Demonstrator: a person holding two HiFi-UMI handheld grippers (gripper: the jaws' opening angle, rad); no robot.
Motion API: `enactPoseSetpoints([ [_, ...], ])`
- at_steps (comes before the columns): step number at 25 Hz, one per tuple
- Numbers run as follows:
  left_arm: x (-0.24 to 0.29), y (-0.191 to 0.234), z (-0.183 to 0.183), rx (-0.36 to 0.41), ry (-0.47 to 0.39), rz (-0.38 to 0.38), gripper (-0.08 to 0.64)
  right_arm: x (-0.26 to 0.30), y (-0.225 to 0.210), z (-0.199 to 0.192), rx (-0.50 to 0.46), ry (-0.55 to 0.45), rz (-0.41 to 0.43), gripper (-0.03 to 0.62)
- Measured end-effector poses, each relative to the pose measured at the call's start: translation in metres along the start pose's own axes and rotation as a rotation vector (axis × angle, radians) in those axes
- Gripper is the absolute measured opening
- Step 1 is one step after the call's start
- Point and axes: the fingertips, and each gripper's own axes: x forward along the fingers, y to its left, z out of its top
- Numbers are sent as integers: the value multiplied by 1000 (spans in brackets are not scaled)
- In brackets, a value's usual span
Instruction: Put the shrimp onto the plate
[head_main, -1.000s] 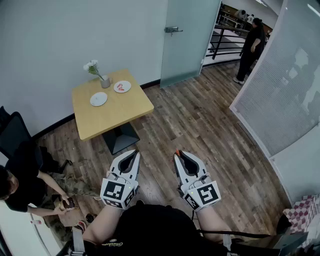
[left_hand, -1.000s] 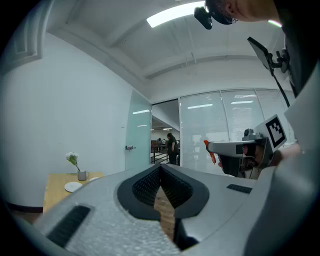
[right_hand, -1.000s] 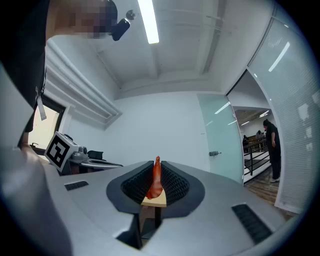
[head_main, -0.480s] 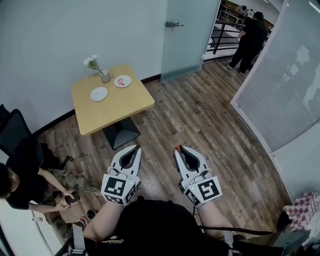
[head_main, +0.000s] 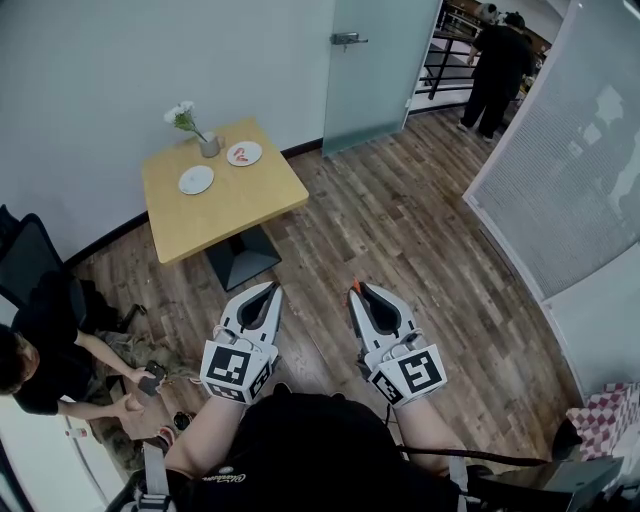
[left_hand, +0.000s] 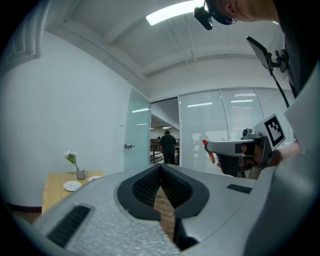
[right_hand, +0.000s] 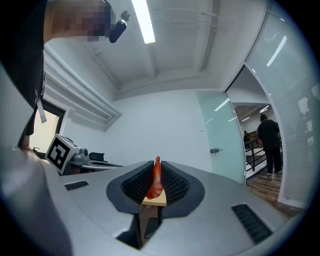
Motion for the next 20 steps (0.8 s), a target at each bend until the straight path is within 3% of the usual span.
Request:
enactPoseSetpoints([
  [15,58,-58,-18,0,63,10,3,-39,-80,-20,24,25,-2,46],
  [20,84,-54,-17,15,52,4,3,-22,-102,-18,13,7,6,46],
])
